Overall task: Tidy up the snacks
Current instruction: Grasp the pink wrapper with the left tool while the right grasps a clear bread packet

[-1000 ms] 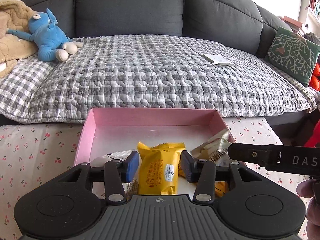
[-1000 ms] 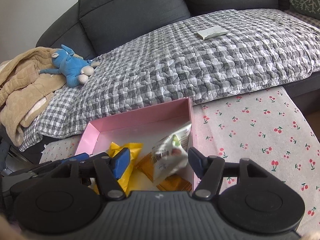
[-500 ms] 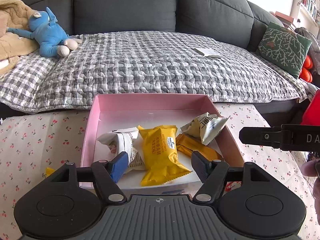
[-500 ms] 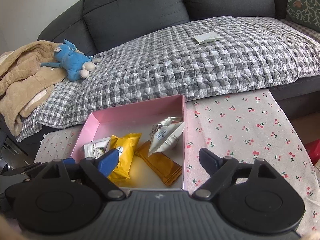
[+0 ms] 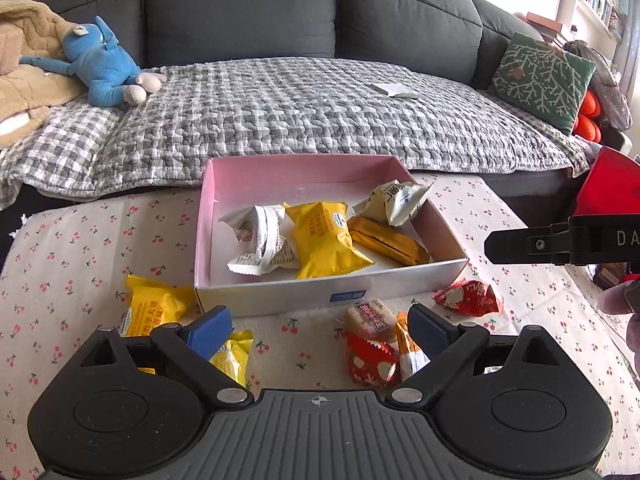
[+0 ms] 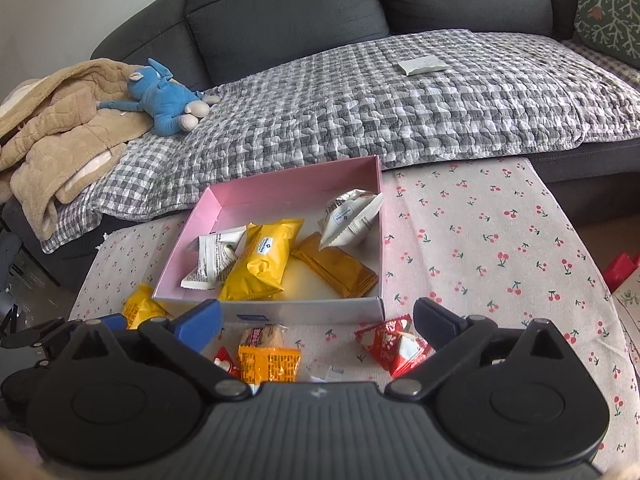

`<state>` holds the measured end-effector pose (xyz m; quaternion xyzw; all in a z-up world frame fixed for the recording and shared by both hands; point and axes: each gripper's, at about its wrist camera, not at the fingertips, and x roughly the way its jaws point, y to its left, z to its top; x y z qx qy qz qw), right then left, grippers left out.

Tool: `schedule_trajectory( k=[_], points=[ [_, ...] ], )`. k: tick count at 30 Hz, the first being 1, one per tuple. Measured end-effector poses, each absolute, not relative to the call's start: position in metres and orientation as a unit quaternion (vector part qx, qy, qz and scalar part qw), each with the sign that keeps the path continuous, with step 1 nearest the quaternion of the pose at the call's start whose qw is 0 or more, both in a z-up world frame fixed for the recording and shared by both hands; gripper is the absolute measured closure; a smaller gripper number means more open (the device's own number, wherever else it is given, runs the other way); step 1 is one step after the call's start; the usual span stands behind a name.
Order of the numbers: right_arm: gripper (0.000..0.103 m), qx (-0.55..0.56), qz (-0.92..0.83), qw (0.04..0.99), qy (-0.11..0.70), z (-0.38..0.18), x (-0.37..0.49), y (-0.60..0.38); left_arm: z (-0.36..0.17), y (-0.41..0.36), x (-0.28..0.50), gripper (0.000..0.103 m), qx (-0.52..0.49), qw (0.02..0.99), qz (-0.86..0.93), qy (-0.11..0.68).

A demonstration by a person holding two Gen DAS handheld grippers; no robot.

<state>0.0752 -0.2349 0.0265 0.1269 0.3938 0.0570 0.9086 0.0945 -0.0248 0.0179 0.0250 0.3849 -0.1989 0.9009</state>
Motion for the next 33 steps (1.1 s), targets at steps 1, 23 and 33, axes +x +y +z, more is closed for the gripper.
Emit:
schedule_trajectory(
  k=[1, 23, 33],
  points=[
    [0.0, 0.125, 0.057, 0.908, 0.395, 0.025, 0.073, -0.233, 0.017, -0.022, 0.09, 0.005, 0.029, 0.901, -0.196, 0.386],
    [0.005, 0.07, 0.074, 0.886, 0.453, -0.021, 0.036, -0.206, -0.028, 0.013, 0.029, 0.004, 0.067, 0.87, -0.191, 0.449],
    [0.039, 0.056, 0.053, 0.878, 0.472, -0.037, 0.037, -0.207, -0.043, 0.005, 0.024, 0.02, 0.059, 0.845, -0.21, 0.488]
  ],
)
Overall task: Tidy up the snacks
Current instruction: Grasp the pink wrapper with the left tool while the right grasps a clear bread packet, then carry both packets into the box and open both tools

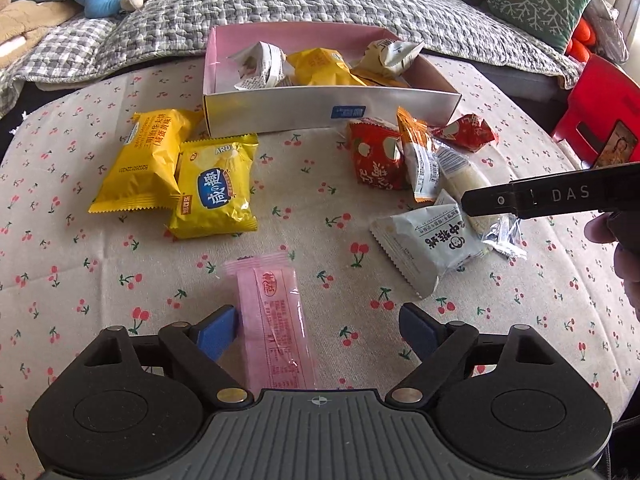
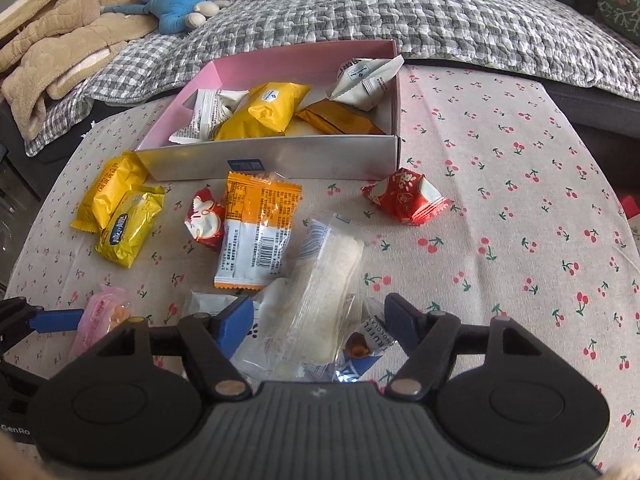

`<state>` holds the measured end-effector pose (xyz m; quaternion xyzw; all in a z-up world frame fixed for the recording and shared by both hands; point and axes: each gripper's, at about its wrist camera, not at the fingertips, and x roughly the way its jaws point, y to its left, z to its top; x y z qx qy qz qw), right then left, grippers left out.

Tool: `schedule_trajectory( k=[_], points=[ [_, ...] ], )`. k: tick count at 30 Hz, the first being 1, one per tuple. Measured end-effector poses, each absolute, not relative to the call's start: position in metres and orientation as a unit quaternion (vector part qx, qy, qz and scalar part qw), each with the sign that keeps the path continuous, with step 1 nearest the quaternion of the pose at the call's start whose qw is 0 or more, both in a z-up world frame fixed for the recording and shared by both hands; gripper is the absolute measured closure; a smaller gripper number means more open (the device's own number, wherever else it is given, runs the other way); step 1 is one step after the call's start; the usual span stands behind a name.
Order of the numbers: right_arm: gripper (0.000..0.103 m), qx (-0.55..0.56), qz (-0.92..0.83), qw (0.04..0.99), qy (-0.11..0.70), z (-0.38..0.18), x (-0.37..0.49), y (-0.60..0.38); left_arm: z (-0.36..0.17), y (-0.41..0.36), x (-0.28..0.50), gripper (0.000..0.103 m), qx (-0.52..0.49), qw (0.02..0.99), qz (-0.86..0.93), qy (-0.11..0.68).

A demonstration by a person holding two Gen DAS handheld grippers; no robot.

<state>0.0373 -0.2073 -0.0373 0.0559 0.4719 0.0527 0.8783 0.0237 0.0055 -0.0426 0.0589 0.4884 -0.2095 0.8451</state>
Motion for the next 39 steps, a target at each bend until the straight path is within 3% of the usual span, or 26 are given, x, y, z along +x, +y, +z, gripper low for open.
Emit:
schedule_trajectory(
  k=[5, 9, 11, 14, 29, 39],
  points=[
    [0.046, 0.055, 0.044, 0.877, 0.475, -0.042, 0.038, -0.211, -0.05, 0.007, 0.024, 0.045, 0.062, 0.837, -0.204, 0.504],
    [0.051, 0.034, 0.04, 0.88, 0.472, -0.042, 0.038, -0.207, -0.05, 0.005, 0.021, 0.052, 0.081, 0.84, -0.198, 0.498],
    [0.067, 0.019, 0.036, 0.88, 0.473, -0.044, 0.039, -0.203, -0.05, 0.004, 0.02, 0.061, 0.086, 0.843, -0.193, 0.495],
    [0.077, 0.008, 0.033, 0.878, 0.478, -0.048, 0.04, -0.202, -0.049, 0.005, 0.02, 0.072, 0.089, 0.847, -0.185, 0.491],
    [0.084, 0.025, 0.033, 0.887, 0.459, -0.033, 0.032, -0.207, -0.033, 0.005, 0.021, 0.073, 0.067, 0.858, -0.192, 0.471],
    [0.084, 0.107, 0.048, 0.885, 0.451, -0.017, 0.029, -0.226, -0.013, 0.003, 0.017, 0.073, 0.053, 0.872, -0.2, 0.443]
  ],
)
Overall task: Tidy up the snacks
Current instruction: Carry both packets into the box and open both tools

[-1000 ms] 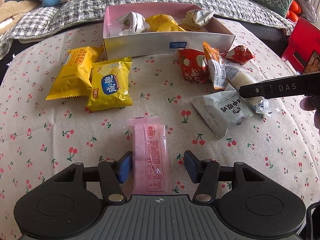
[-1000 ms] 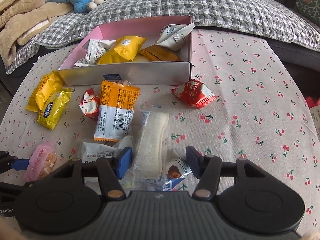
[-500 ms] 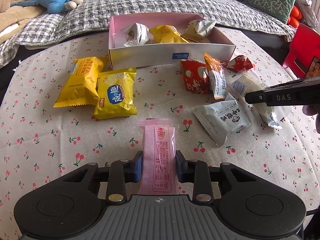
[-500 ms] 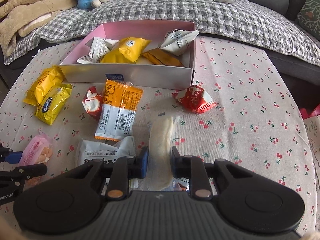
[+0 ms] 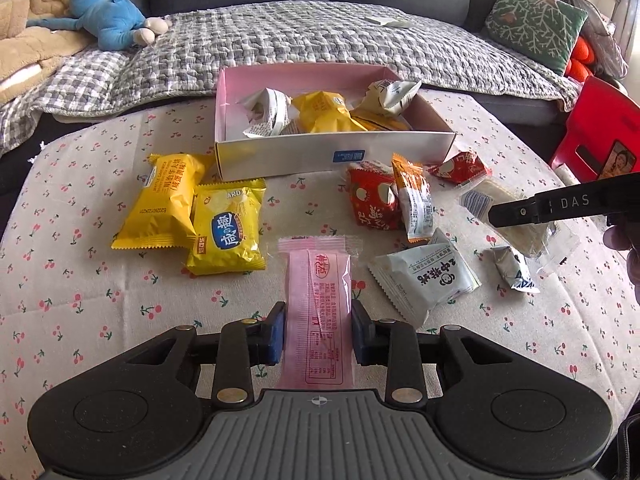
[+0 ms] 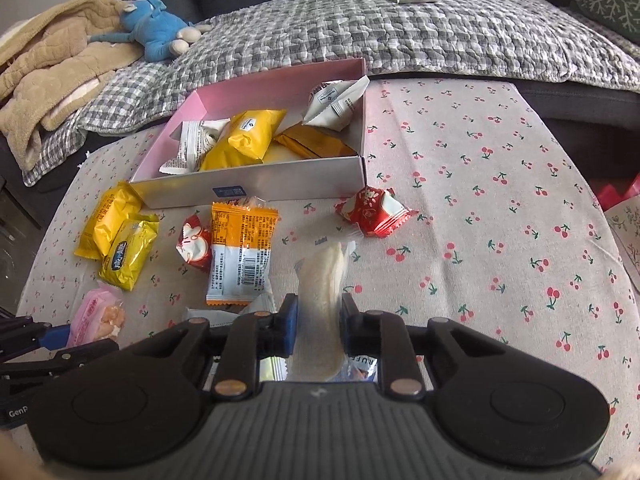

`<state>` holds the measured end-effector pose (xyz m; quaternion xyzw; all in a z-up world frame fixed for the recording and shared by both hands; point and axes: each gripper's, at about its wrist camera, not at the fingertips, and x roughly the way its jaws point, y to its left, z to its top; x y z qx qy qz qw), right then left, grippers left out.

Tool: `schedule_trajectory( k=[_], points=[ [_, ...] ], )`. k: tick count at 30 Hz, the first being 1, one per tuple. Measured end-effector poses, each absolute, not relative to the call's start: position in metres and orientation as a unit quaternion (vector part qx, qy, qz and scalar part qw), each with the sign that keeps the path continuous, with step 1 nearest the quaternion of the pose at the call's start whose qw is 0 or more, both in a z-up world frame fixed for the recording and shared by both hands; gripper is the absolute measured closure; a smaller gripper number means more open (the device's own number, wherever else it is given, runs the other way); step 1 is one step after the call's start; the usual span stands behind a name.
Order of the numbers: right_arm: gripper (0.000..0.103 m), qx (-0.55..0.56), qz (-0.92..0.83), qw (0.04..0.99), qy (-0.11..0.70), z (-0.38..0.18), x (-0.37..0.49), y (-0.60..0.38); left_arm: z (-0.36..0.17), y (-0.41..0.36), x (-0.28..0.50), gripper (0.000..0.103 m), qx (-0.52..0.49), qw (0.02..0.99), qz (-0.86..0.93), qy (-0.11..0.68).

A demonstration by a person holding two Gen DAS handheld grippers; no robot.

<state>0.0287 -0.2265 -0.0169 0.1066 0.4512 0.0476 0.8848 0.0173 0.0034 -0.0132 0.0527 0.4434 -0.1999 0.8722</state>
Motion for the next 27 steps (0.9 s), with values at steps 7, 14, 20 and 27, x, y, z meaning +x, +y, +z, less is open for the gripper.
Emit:
schedule_trajectory(
  k=[7, 14, 20, 27],
  points=[
    [0.084, 0.127, 0.059, 0.885, 0.445, -0.009, 0.03, -0.23, 0.003, 0.003, 0.021, 0.073, 0.039, 0.883, -0.202, 0.421],
    [0.084, 0.136, 0.06, 0.884, 0.444, -0.002, 0.043, -0.232, 0.015, 0.0, 0.037, 0.073, 0.034, 0.892, -0.192, 0.407],
    [0.084, 0.144, 0.061, 0.885, 0.44, 0.009, 0.068, -0.233, 0.023, -0.006, 0.069, 0.073, 0.028, 0.894, -0.188, 0.405],
    [0.084, 0.16, 0.063, 0.886, 0.431, 0.014, 0.106, -0.234, 0.028, -0.019, 0.116, 0.073, 0.015, 0.898, -0.182, 0.4]
  ],
)
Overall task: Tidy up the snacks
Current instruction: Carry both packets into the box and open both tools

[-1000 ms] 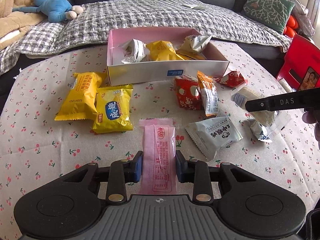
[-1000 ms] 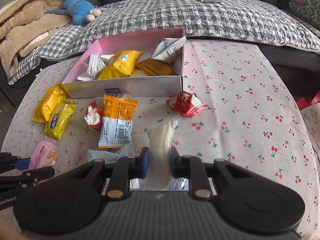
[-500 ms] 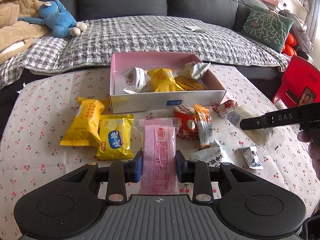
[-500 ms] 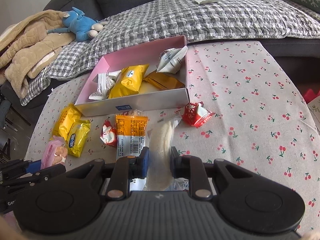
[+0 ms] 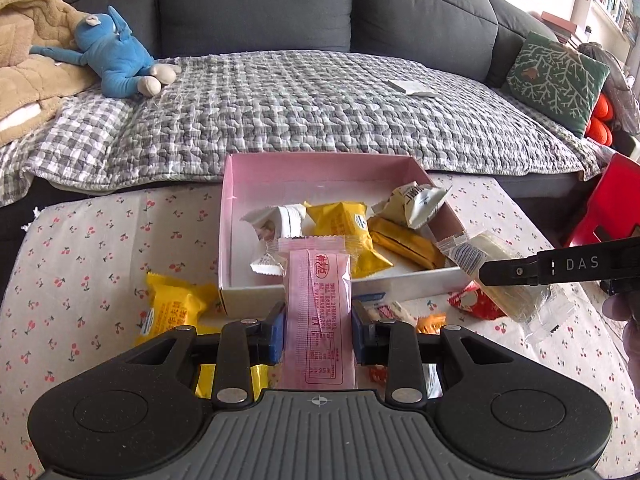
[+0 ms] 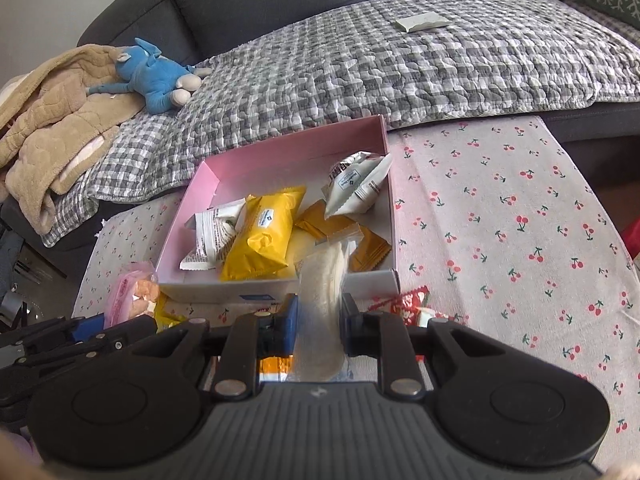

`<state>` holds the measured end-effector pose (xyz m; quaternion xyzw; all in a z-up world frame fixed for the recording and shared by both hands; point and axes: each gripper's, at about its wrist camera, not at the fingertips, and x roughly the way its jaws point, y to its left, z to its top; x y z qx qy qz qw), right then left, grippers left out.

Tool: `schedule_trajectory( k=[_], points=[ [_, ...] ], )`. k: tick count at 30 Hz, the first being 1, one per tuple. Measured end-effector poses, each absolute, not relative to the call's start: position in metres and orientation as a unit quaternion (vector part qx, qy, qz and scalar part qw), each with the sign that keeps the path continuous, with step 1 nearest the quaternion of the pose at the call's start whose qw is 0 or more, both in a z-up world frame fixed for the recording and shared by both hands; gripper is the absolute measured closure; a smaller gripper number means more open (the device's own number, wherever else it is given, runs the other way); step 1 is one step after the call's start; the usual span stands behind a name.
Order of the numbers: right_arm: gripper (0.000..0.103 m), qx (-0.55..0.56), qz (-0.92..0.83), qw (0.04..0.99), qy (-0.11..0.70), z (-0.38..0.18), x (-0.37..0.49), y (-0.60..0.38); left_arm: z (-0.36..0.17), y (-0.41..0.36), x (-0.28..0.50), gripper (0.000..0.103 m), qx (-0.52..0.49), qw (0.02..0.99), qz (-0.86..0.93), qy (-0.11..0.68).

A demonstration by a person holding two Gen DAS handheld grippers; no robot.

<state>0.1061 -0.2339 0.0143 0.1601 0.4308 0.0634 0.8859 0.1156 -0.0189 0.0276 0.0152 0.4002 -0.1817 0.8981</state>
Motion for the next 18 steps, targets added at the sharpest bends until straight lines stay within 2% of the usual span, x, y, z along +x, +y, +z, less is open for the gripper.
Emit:
schedule_trajectory(
  k=[18],
  points=[
    [0.084, 0.168, 0.081, 0.898, 0.399, 0.011, 0.197, -0.224, 0.016, -0.059, 0.23, 0.073, 0.021, 0.912, -0.162, 0.375]
  ],
)
